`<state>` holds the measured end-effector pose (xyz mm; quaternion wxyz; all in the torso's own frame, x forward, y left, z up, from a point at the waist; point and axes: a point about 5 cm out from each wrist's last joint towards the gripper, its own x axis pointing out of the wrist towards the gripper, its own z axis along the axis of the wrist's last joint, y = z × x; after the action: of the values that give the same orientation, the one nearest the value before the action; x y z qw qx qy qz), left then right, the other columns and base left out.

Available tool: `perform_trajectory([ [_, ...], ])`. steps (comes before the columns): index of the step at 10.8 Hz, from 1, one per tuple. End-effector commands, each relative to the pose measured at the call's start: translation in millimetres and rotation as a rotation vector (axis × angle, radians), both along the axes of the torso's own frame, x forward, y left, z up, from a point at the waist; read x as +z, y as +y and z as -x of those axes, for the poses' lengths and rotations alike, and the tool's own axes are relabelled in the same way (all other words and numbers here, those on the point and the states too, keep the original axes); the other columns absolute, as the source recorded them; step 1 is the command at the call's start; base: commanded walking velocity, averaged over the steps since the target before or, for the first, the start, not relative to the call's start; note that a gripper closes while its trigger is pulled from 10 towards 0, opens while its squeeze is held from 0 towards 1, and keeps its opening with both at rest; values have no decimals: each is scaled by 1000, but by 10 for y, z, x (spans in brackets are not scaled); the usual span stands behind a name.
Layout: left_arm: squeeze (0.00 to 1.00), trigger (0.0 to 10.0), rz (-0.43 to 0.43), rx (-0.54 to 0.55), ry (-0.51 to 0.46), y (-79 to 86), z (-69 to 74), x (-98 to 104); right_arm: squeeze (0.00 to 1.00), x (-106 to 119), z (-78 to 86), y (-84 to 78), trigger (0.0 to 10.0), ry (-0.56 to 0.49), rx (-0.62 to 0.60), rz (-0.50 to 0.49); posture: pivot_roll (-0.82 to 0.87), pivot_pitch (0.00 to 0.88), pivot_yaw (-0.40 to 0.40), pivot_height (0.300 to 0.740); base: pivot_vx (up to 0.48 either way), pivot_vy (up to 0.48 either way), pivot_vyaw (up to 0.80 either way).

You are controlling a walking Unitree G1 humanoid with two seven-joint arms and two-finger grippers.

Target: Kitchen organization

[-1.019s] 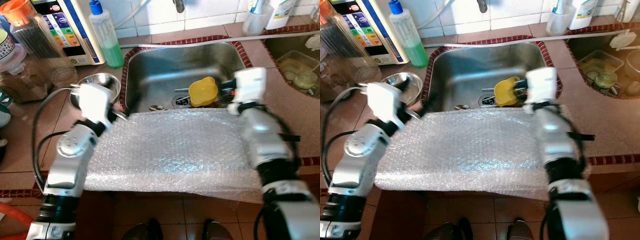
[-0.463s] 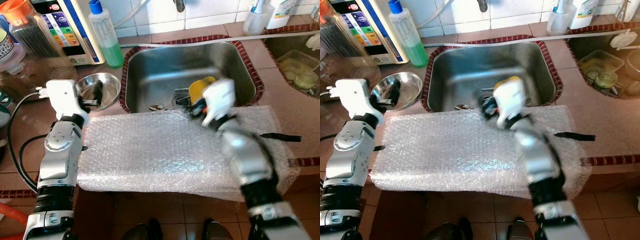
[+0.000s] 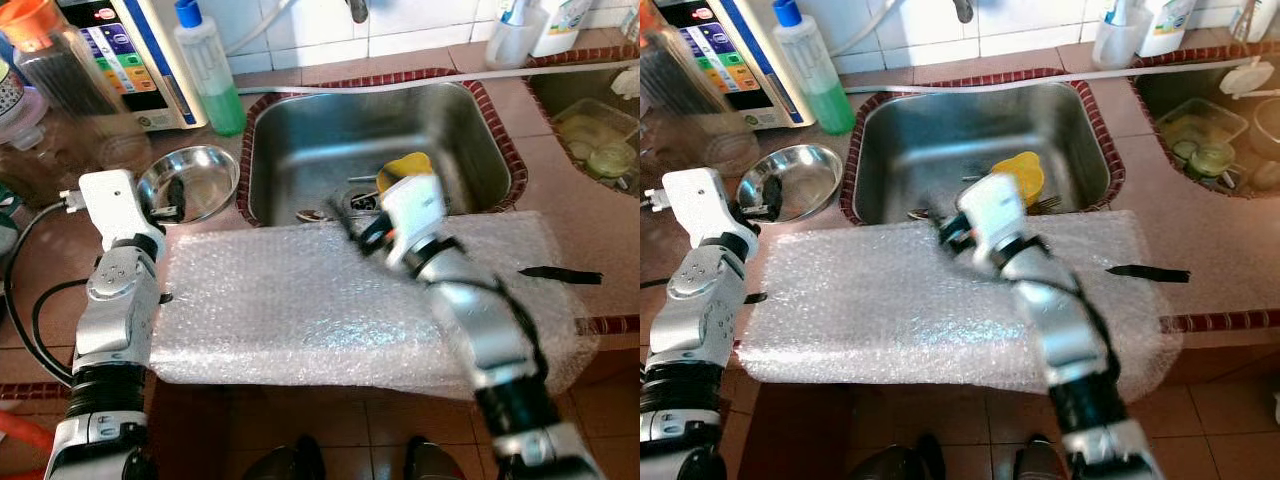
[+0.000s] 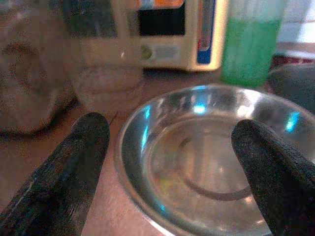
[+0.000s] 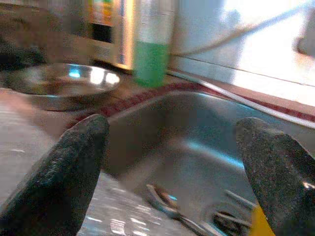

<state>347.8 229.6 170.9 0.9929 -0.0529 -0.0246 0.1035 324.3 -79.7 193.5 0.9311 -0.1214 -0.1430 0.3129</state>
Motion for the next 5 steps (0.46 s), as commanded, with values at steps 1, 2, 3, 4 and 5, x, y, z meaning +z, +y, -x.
perform_trajectory([
  [1, 1000, 10000, 30, 46, 44, 88, 13, -66, 0, 42, 76, 100, 10000, -14, 58, 8, -167, 211, 189, 740, 0, 0, 0],
  [2, 1000, 10000, 87, 52, 96, 80, 14, -140, 0, 57, 126, 150, 10000, -28, 83, 27, -171, 209, 190, 740, 0, 0, 0],
  [3, 1000, 10000, 161, 51, 125, 72, 6, -199, 0, 80, 147, 180, 10000, -40, 87, 29, -171, 209, 190, 740, 0, 0, 0],
  [4, 741, 10000, 160, 48, 131, 71, 4, -202, 0, 98, 161, 200, 10000, -53, 97, 38, -171, 209, 190, 740, 0, 0, 0],
  [5, 0, 10000, 190, 51, 143, 67, -6, -215, 0, 133, 188, 231, 10000, -65, 121, 47, -171, 208, 191, 740, 0, 0, 0],
])
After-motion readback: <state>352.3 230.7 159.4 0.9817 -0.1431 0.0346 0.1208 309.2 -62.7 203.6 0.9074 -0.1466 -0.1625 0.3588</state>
